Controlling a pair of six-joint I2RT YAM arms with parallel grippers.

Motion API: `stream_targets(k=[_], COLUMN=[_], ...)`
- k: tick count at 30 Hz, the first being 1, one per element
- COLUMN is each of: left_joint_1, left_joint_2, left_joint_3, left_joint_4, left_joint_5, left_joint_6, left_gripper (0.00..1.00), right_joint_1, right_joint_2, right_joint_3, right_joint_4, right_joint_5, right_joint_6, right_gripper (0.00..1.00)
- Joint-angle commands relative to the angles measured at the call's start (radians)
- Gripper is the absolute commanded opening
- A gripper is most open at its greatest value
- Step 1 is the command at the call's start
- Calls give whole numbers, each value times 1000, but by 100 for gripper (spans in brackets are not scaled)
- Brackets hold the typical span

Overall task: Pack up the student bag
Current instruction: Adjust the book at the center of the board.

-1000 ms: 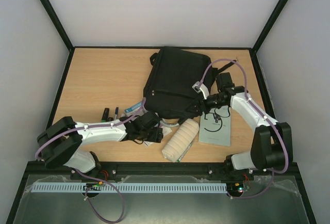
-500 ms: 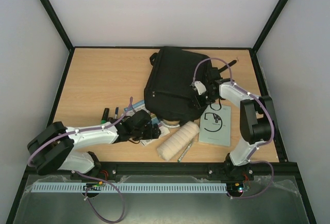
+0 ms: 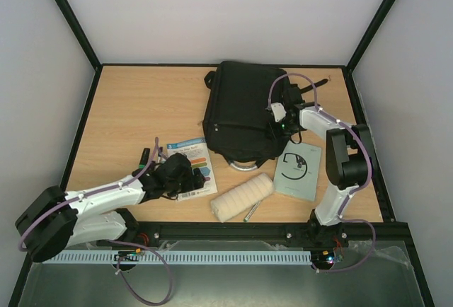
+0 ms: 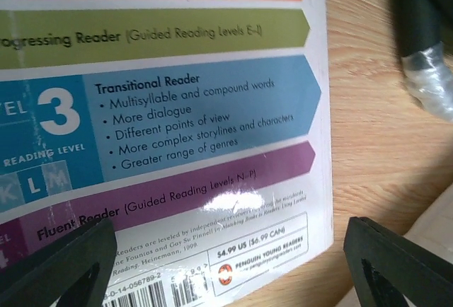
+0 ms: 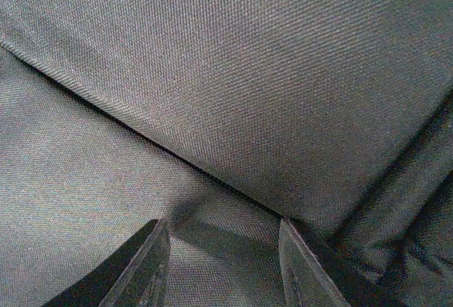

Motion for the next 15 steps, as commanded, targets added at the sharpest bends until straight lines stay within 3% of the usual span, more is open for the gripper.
stream_targets(k=[1,5,9,12,15], left_joint_1=[30,9,-29,-56,-90], left_joint_2=[15,-10,-9,31,109], left_joint_3=[-61,37,169,260,346], left_joint_4=[-331,-322,-296,-219,-130], left_joint_5=[-34,-55,-109,-107,-90], left_joint_6=[-12,46,136,227,293], left_gripper=[92,92,91,90,90], right_joint_1=[-24,-28,-59,-147,-256], right_joint_2=[15,-103,-253,-325,-354], right_joint_3=[11,0,10,4,-20], right_joint_4=[-28,-63,-162,-242,-326], right_joint_5=[65,3,-10,-31,-32], right_joint_6=[7,-17,-45,-76,-160], right_gripper=[45,48,64,73,76])
